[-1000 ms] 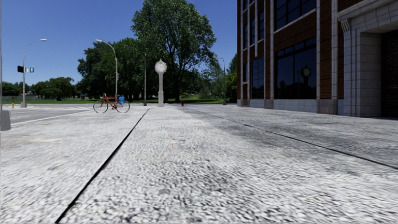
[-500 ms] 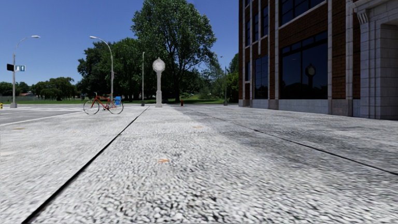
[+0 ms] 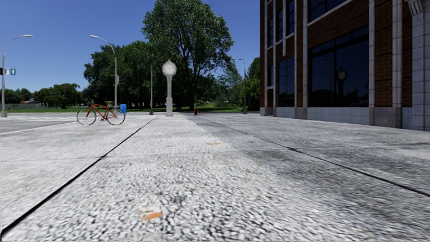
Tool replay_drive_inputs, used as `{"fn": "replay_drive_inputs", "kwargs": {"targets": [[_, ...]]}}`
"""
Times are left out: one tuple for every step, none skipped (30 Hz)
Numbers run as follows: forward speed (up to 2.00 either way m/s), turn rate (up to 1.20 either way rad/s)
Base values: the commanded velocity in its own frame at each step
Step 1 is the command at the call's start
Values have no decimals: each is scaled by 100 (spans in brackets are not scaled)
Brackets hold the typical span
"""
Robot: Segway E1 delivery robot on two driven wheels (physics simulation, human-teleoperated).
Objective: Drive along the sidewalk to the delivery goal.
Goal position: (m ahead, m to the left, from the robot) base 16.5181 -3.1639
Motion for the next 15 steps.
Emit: {"fn": "replay_drive_inputs", "kwargs": {"targets": [[200, 0], [200, 0], [200, 0], [200, 0], [200, 0], [200, 0], [200, 0], [200, 0], [200, 0], [200, 0], [200, 0], [200, 0], [200, 0], [200, 0], [200, 0]]}}
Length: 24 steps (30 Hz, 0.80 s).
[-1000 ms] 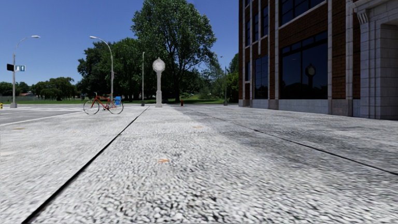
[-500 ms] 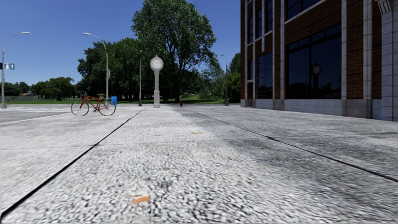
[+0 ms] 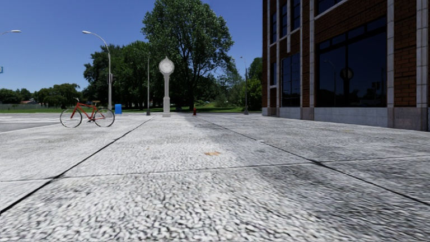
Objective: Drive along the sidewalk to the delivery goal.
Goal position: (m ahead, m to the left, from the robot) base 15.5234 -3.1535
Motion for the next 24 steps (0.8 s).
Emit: {"fn": "replay_drive_inputs", "kwargs": {"targets": [[200, 0], [200, 0], [200, 0], [200, 0], [200, 0], [200, -8], [200, -12], [200, -13], [200, -13], [200, -13], [200, -16], [200, -19], [200, -21], [200, -21], [200, -21], [200, -22], [200, -22], [200, -25], [200, -29], [200, -29], [200, -30], [200, -30], [200, -30], [200, -30]]}}
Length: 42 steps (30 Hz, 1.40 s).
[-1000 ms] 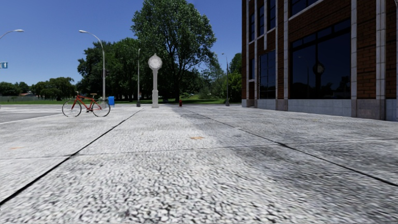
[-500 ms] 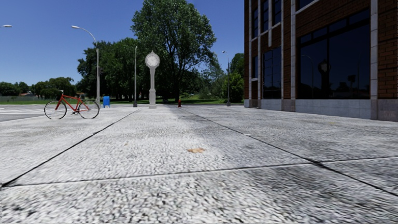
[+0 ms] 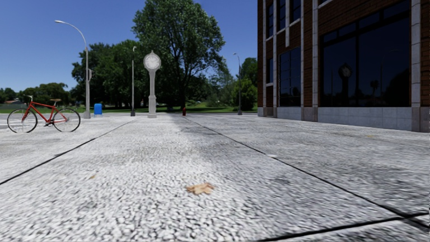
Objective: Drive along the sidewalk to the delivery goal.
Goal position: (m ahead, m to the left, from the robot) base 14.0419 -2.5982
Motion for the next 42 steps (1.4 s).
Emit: {"fn": "replay_drive_inputs", "kwargs": {"targets": [[200, -30], [200, -31], [200, -31], [200, -31], [200, -31], [200, -31], [200, -31], [200, -31], [200, -31], [200, -31], [200, -31], [200, -31], [200, -31], [200, -27], [200, -8], [200, 0], [200, 0], [200, 0], [200, 0], [200, 0], [200, 0], [200, 0], [200, 0], [200, 0], [200, 0], [200, 0], [200, 0], [200, 0], [200, 0], [200, 0], [200, 0], [200, 0], [200, 0], [200, 0], [200, 0], [200, 0], [200, 0], [200, 0], [200, 0], [200, 0], [200, 0], [200, 0]]}}
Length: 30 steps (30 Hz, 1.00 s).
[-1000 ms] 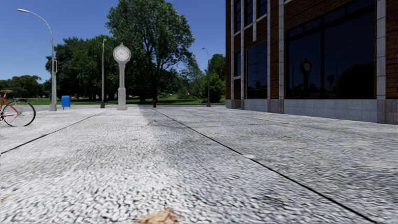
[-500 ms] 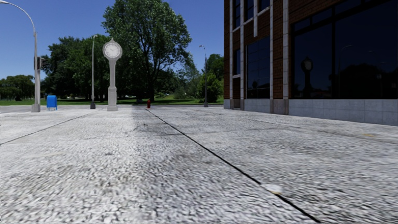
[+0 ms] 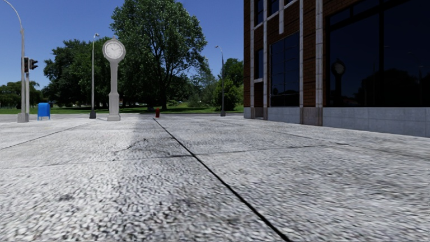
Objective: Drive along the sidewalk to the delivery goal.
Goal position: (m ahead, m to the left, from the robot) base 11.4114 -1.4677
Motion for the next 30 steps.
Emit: {"fn": "replay_drive_inputs", "kwargs": {"targets": [[200, 0], [200, 0], [200, 0], [200, 0], [200, 0], [200, 0], [200, -1], [200, -10], [200, -14], [200, -14], [200, -15], [200, -15], [200, -15], [200, -15], [200, -17], [200, -19], [200, -21], [200, -23], [200, -23], [200, -23], [200, -23], [200, -23], [200, -23], [200, -23], [200, -23], [200, -23], [200, -23], [200, -23], [200, -23], [200, -23]]}}
